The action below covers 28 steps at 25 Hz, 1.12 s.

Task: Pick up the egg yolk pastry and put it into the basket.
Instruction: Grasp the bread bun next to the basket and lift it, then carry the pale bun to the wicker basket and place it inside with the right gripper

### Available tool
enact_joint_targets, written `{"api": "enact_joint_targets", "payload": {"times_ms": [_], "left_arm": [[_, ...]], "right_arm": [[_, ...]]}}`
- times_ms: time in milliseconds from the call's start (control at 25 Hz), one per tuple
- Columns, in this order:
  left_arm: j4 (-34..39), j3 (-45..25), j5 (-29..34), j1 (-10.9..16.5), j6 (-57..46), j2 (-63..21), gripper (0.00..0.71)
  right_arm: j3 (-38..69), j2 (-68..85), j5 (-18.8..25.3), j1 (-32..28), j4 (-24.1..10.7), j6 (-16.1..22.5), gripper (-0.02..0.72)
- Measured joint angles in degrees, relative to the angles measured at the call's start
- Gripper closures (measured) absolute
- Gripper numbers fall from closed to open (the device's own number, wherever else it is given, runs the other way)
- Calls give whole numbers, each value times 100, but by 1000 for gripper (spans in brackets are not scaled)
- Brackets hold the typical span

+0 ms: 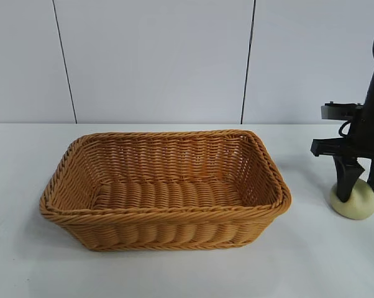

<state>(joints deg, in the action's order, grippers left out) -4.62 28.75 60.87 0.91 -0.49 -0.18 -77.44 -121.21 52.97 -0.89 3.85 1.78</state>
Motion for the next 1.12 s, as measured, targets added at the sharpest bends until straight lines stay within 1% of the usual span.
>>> {"api": "enact_joint_targets", "payload": {"times_ms": [160, 240, 360, 480, 680, 800, 1040, 1120], "left_arm": [[0, 0, 0, 0, 0, 0, 18], [0, 0, 0, 0, 0, 0, 18], [0, 0, 0, 0, 0, 0, 18], [0, 0, 0, 0, 0, 0, 18], [0, 0, 0, 0, 0, 0, 18], [0, 0, 0, 0, 0, 0, 18], [-2, 0, 0, 0, 0, 0, 18], [-2, 0, 0, 0, 0, 0, 18]], "right_arm": [[0, 89, 0, 0, -6, -135, 412], [0, 143, 0, 0, -6, -178, 456], [0, 160, 17, 0, -6, -178, 562], [0, 167, 62, 0, -6, -178, 612], [-8, 320, 329, 0, -6, -178, 625], [-188, 585, 599, 0, 19, -178, 627], [-1263, 1113, 1427, 0, 34, -178, 627], [-1631, 1150, 1573, 0, 38, -178, 627]]}}
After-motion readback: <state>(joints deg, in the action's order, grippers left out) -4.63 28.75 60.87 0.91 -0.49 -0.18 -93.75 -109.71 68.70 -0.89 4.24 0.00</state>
